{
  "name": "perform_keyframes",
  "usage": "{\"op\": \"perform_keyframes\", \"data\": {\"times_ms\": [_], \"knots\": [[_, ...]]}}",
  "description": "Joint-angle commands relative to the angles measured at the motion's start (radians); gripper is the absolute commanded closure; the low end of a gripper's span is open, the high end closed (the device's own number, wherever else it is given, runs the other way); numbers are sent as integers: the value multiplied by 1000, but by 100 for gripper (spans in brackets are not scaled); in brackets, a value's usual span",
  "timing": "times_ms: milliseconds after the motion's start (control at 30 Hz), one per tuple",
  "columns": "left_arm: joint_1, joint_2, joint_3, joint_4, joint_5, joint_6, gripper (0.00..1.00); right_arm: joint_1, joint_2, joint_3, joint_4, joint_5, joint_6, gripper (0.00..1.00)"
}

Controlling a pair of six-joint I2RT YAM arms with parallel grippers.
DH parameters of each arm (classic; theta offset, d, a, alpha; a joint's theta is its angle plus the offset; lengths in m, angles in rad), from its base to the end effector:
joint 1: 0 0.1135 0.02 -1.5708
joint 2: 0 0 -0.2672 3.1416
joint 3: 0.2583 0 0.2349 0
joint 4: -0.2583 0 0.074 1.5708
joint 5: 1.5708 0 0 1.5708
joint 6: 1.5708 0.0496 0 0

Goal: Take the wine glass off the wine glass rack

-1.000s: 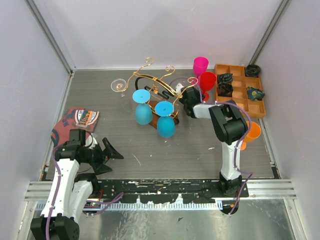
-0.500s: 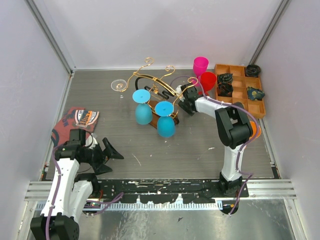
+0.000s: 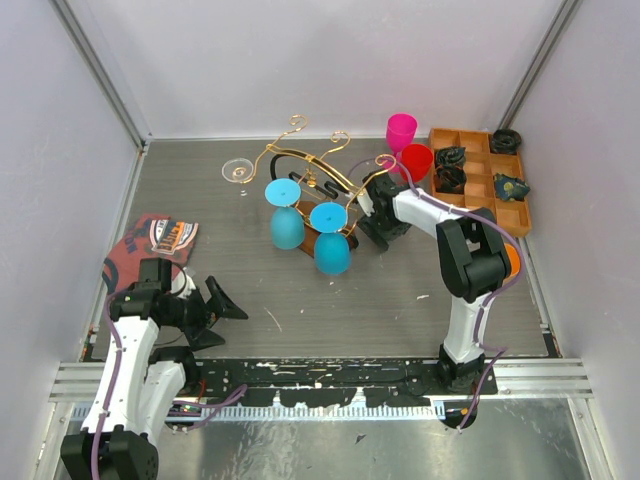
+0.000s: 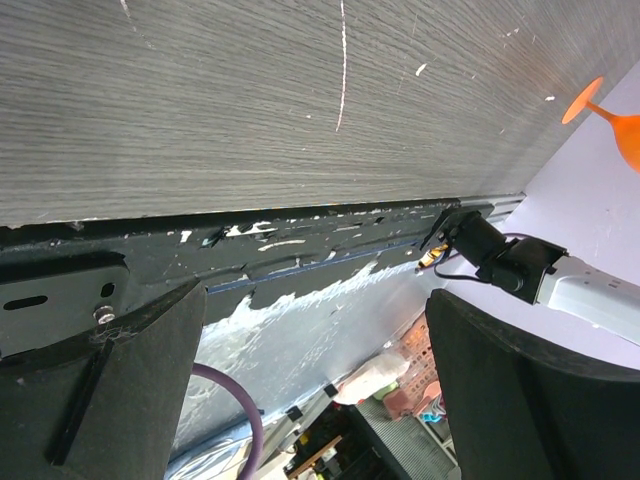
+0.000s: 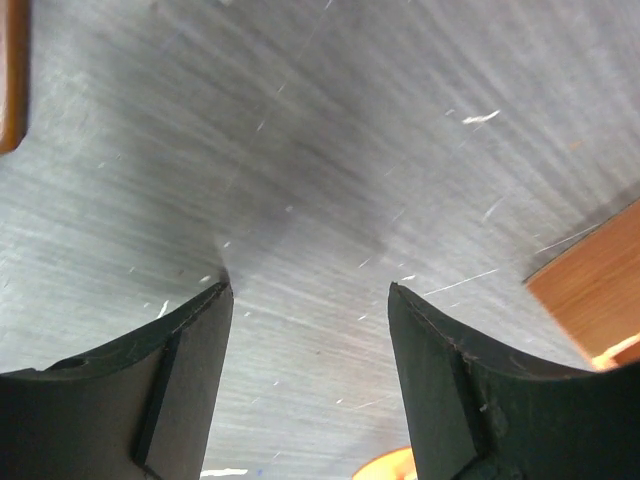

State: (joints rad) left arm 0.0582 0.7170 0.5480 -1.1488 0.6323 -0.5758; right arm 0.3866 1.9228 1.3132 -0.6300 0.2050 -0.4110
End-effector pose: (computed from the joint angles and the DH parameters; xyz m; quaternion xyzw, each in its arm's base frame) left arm 0.0827 -0.0245 0.1997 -0.2566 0.9081 -0.3288 0.0370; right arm 0.3488 0.1311 0.1676 -0.3654 0.9107 -0.1029 0.1627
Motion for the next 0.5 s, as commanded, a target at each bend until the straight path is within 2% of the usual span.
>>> {"op": "perform_keyframes", "data": {"times_ms": [0, 200, 467], "knots": [[0, 0, 30, -33, 26, 20, 2, 5, -35, 48, -165, -86, 87, 31], [0, 4, 33, -32, 27, 21, 2, -6, -93, 25, -247, -156, 174, 30], [1, 8, 34, -32, 33, 19, 2, -26, -267, -46, -364, -112, 351, 24]]}}
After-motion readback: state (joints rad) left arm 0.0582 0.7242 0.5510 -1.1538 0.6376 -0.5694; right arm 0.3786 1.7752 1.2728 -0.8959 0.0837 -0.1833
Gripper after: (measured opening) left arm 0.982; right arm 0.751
